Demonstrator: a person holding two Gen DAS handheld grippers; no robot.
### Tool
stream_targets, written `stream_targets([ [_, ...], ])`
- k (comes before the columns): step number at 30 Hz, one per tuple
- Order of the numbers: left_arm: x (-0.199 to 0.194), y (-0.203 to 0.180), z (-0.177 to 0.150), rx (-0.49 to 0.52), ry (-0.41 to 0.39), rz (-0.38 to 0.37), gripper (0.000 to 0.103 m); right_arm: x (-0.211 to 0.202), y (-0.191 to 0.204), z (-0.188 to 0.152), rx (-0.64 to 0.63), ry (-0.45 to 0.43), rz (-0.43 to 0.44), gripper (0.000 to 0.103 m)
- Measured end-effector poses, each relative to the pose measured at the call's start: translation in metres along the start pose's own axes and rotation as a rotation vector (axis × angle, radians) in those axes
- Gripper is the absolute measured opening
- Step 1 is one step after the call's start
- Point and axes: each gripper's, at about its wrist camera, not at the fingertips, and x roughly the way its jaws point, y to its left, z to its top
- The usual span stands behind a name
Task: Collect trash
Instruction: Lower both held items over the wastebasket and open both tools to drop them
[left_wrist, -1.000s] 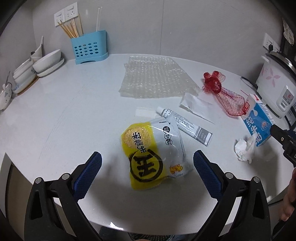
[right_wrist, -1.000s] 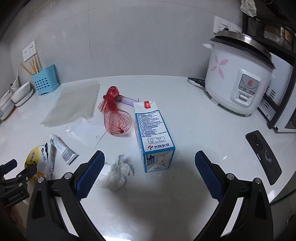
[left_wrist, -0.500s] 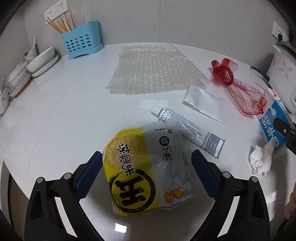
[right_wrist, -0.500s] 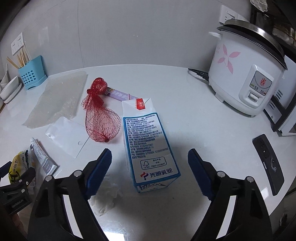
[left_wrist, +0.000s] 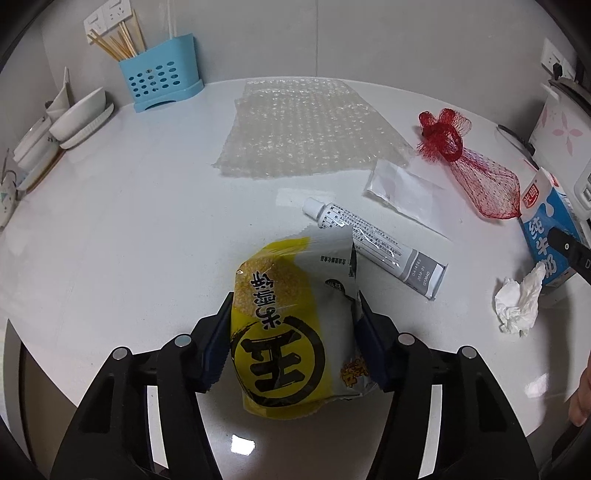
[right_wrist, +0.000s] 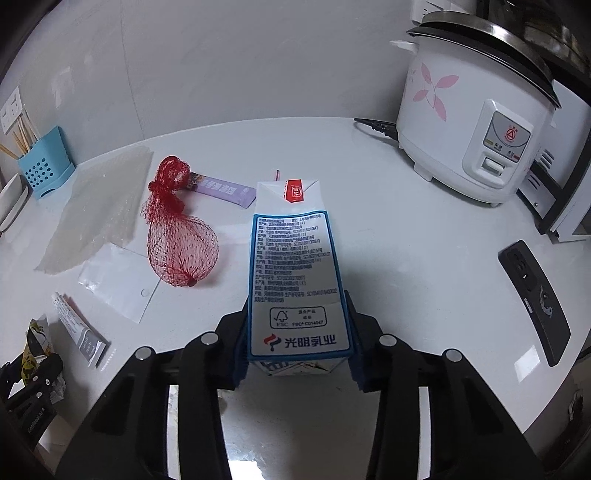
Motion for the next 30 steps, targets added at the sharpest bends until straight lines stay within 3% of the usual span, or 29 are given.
stream_targets([
  [8, -0.024, 0.002, -0.003, -0.002, -0.039, -0.014, 0.059, -0.023, -0.006, -0.004, 0.015, -0.040, 0.008, 0.039],
  [19, -0.087, 0.009, -0.015, 0.005, -0.127, -0.026, 0.059, -0.081, -0.014, -0.024, 0.026, -0.114, 0.031, 0.039],
  [23, -0.112, 0.013, -0.032, 0.009, -0.154, -0.053, 0.059, -0.113, -0.015, -0.042, 0.033, -0.158, 0.058, 0.039],
  [30, -0.156, 0.025, -0.087, 0.002, -0.204, -0.132, 0.059, -0.175, -0.017, -0.106, 0.037, -0.240, 0.124, 0.039],
])
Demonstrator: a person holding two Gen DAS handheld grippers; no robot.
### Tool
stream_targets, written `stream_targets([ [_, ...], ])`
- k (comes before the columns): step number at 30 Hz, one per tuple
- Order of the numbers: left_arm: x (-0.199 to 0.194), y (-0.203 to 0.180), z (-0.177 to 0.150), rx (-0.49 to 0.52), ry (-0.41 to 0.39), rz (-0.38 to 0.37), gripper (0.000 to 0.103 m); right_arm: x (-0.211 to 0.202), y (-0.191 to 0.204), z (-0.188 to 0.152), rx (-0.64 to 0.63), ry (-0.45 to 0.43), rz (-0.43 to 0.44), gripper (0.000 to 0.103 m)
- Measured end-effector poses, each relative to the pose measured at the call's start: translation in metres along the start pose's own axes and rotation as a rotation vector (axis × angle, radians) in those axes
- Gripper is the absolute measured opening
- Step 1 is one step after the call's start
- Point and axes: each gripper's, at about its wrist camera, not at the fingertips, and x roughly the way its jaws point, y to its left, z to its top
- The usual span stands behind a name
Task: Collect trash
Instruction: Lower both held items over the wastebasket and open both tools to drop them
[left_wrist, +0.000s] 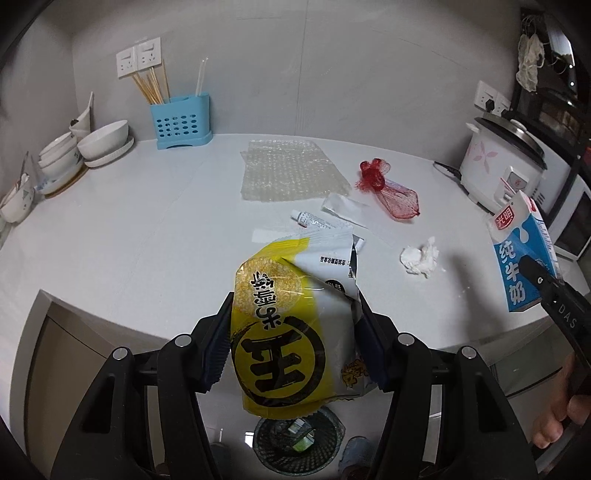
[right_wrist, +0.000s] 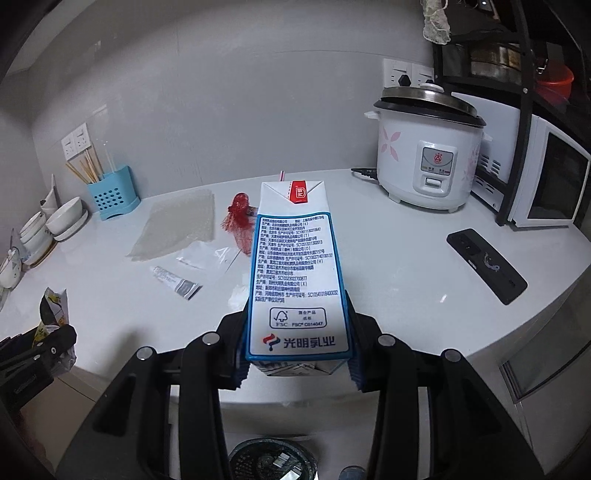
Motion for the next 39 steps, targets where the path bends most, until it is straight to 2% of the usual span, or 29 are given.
stream_targets([
  [10, -0.063, 0.013, -0.078, 0.016, -0.061, -0.027, 0.059, -0.076, 0.013, -0.089, -0.024, -0.081, 0.071, 0.039],
  [15, -0.073, 0.027, -0.121, -0.002, -0.057, -0.030, 0.059, -0.096, 0.025, -0.146, -0.070, -0.089, 0.096, 0.039],
  [20, -0.066, 0.038, -0.162, -0.008, -0.037, -0.023, 0.059, -0.100, 0.042, -0.199, -0.107, -0.071, 0.123, 0.039],
  [23, -0.055, 0.043, -0.184, -0.003, -0.030, -0.002, 0.060, -0.094, 0.051, -0.226, -0.123, -0.053, 0.138, 0.039],
  [30, -0.008, 0.051, -0.233, 0.003, 0.033, -0.002, 0.060, -0.056, 0.065, -0.288, -0.146, 0.055, 0.148, 0.039],
  [39, 0.097, 0.054, -0.298, -0.001, 0.192, -0.018, 0.060, 0.026, 0.069, -0.354, -0.174, 0.235, 0.108, 0.039],
])
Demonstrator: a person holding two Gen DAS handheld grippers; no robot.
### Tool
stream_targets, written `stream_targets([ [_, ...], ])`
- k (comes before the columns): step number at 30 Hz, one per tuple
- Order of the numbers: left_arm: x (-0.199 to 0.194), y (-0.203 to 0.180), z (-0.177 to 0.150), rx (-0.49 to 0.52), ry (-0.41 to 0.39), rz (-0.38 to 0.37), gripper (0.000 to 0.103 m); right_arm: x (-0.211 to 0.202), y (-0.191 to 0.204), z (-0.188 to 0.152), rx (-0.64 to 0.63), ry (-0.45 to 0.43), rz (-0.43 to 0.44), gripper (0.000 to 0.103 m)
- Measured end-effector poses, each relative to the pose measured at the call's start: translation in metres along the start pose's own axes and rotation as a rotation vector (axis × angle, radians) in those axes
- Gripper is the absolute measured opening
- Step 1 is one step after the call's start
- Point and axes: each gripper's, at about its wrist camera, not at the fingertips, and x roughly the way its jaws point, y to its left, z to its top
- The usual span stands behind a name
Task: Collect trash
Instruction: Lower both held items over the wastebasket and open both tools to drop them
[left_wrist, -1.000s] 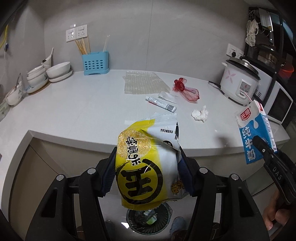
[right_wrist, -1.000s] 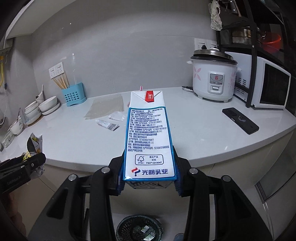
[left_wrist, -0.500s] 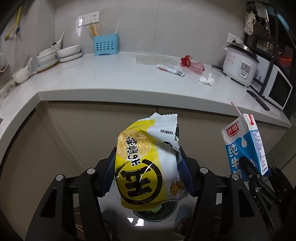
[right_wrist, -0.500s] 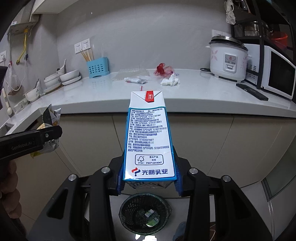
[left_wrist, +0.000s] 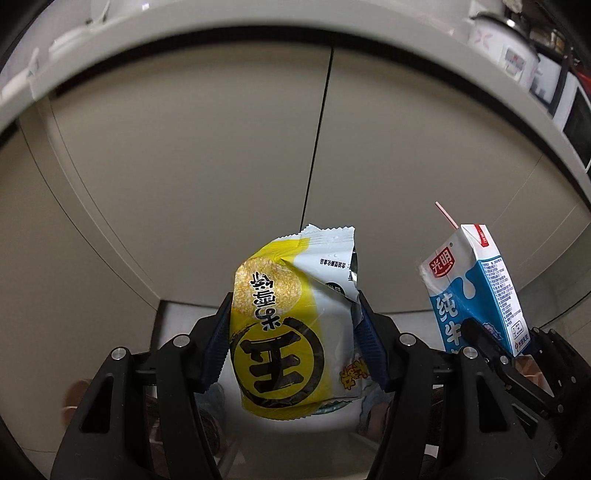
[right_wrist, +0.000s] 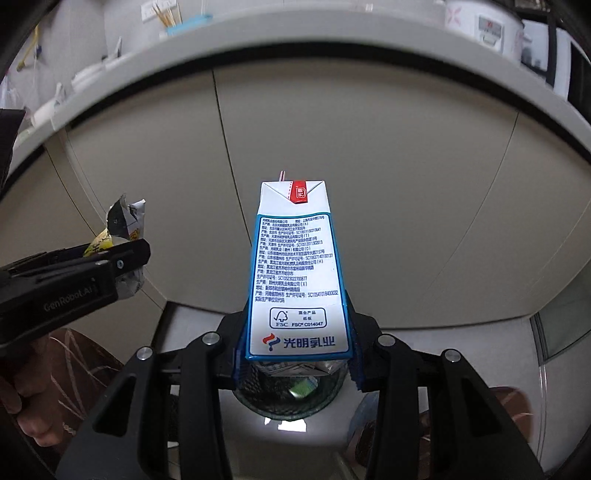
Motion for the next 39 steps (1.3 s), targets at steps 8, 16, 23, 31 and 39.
stream_targets([
  [8, 0.108, -0.002, -0.028, 0.005, 0.130, -0.019, 0.060, 0.092, -0.011, -0.020, 0.003, 0.138, -0.007, 0.039],
  [16, 0.198, -0.008, -0.054, 0.025, 0.260, -0.050, 0.065, 0.169, -0.031, -0.040, 0.043, 0.280, -0.038, 0.039],
  [23, 0.247, -0.020, -0.080, 0.089, 0.327, -0.045, 0.076, 0.209, -0.046, -0.059, 0.070, 0.373, -0.058, 0.039],
  [31, 0.266, -0.021, -0.090, 0.073, 0.363, -0.067, 0.090, 0.226, -0.046, -0.062, 0.089, 0.421, -0.051, 0.039],
  [39, 0.261, 0.001, -0.083, 0.040, 0.324, -0.019, 0.097, 0.259, -0.048, -0.060, 0.101, 0.469, -0.011, 0.039],
])
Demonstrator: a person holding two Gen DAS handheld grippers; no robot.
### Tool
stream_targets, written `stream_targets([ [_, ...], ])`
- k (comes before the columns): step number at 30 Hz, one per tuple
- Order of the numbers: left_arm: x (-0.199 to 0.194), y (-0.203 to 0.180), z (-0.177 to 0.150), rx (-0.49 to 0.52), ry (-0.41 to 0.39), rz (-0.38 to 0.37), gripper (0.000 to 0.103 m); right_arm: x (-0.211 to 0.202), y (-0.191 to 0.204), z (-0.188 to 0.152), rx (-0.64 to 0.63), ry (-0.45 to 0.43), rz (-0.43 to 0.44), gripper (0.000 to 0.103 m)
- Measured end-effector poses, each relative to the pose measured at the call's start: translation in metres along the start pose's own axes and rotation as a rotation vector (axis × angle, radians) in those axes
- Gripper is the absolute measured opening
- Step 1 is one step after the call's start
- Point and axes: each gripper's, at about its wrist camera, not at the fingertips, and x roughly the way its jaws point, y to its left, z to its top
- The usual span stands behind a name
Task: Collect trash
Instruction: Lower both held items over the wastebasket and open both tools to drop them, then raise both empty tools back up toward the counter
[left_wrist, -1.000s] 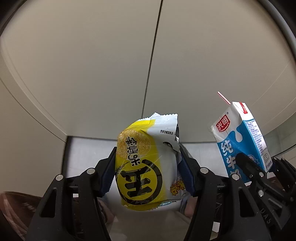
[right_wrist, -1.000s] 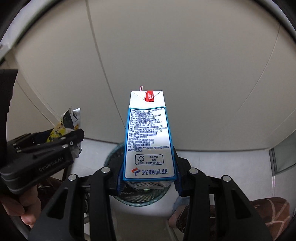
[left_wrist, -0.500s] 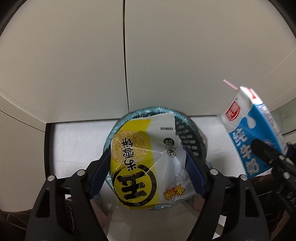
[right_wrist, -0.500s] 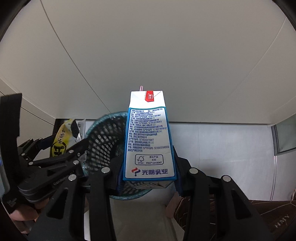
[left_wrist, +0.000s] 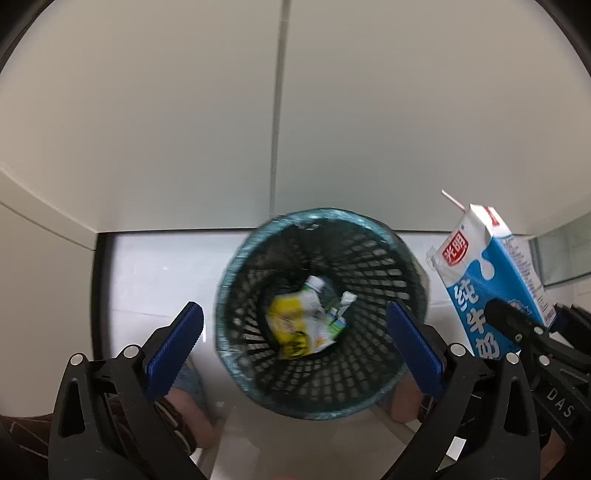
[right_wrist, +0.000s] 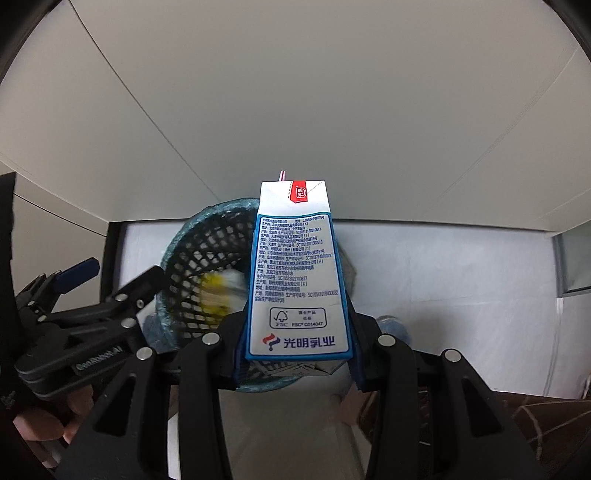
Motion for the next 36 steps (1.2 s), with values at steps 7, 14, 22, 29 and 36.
stream_targets([
  [7, -0.008, 0.029, 0.004, -0.084, -0.011, 0.066, 0.097, 0.030, 0.008, 0.003, 0.006, 0.052, 0.073, 0.039],
  [14, -0.014, 0.042, 0.005, -0.095, -0.005, 0.088, 0.097, 0.034, 0.013, -0.009, -0.029, 0.070, 0.073, 0.042],
  [22, -0.045, 0.039, 0.009, -0.074, -0.043, 0.074, 0.097, 0.011, 0.023, -0.009, -0.049, 0.035, 0.076, 0.067],
  [29, -0.106, 0.037, 0.012, -0.066, -0.118, 0.050, 0.097, -0.060, 0.023, -0.004, -0.071, -0.111, 0.007, 0.090],
  [36, -0.184, 0.034, 0.015, -0.076, -0.200, 0.037, 0.097, -0.135, 0.017, -0.004, -0.084, -0.244, -0.047, 0.093],
])
